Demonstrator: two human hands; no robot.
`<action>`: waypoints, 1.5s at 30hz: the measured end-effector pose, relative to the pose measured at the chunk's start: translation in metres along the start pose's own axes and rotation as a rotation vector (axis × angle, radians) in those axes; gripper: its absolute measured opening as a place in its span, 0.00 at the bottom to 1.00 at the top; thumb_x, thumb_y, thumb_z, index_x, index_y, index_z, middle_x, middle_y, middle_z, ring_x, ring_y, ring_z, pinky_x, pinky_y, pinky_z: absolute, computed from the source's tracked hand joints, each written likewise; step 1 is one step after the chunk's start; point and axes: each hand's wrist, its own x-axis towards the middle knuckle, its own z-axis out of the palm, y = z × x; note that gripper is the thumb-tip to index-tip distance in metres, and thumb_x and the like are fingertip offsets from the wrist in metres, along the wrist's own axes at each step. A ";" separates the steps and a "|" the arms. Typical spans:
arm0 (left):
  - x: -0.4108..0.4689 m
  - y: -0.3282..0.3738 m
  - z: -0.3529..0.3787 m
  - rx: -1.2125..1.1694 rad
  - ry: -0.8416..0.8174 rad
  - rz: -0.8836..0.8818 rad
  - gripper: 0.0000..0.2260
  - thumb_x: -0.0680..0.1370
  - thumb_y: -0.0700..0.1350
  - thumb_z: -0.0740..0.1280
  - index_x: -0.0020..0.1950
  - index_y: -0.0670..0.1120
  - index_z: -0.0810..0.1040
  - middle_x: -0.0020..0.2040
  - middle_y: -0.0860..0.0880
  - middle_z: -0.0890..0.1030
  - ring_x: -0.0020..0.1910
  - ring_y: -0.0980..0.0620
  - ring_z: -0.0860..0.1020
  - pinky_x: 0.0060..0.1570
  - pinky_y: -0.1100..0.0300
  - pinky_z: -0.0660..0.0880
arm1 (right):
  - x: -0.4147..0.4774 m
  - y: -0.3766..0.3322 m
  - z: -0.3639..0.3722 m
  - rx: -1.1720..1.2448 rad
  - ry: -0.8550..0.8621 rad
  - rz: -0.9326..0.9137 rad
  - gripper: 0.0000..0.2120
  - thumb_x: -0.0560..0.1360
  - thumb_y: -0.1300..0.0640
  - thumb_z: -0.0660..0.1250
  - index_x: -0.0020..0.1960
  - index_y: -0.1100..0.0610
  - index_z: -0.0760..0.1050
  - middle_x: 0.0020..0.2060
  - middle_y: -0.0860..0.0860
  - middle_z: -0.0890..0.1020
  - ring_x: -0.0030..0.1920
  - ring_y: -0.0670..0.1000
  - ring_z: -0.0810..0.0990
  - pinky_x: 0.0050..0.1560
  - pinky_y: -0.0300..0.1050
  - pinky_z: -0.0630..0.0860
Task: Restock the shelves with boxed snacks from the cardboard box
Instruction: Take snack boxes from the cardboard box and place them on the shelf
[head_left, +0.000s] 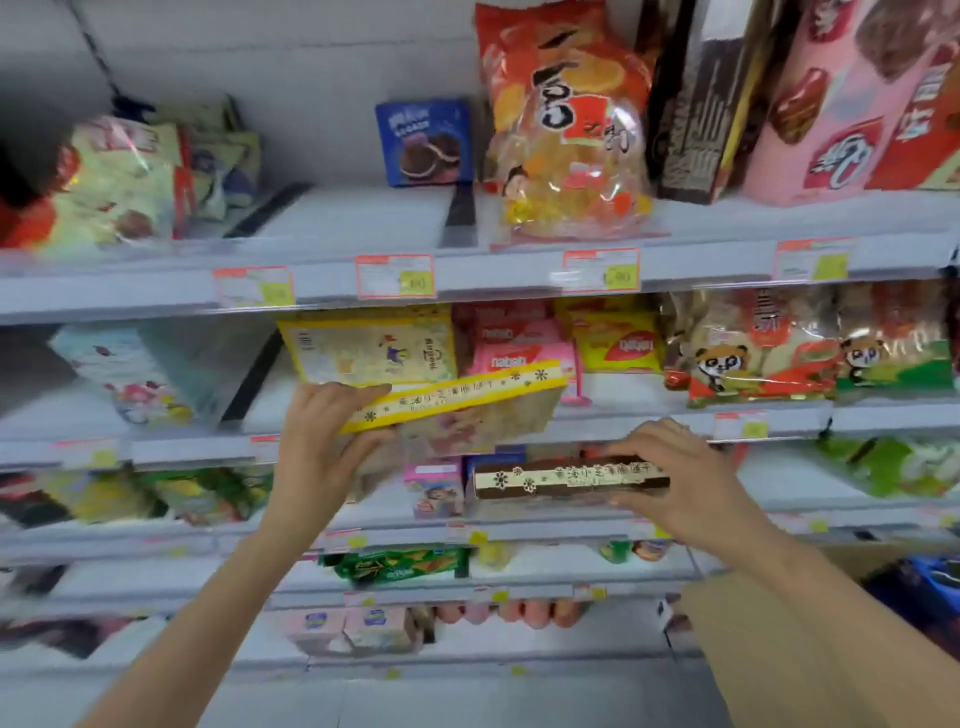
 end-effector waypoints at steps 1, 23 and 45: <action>0.003 -0.014 -0.008 0.009 0.033 -0.047 0.22 0.74 0.59 0.63 0.57 0.44 0.79 0.47 0.50 0.77 0.49 0.53 0.68 0.52 0.74 0.60 | 0.008 -0.010 0.007 0.007 -0.004 -0.017 0.18 0.64 0.48 0.72 0.52 0.50 0.77 0.44 0.37 0.72 0.46 0.43 0.70 0.49 0.29 0.64; 0.001 -0.142 -0.036 0.128 0.024 -0.660 0.13 0.79 0.42 0.63 0.62 0.39 0.71 0.62 0.40 0.69 0.53 0.39 0.76 0.51 0.48 0.74 | 0.171 -0.104 0.145 -0.392 0.212 -0.204 0.22 0.65 0.55 0.76 0.57 0.57 0.78 0.46 0.53 0.80 0.49 0.54 0.70 0.48 0.48 0.60; -0.057 -0.017 0.083 0.081 -0.493 0.114 0.09 0.74 0.45 0.60 0.45 0.45 0.79 0.42 0.48 0.78 0.34 0.47 0.79 0.26 0.60 0.71 | -0.005 -0.027 0.119 -0.247 0.041 -0.091 0.15 0.69 0.67 0.69 0.54 0.58 0.75 0.55 0.57 0.75 0.54 0.55 0.71 0.52 0.50 0.72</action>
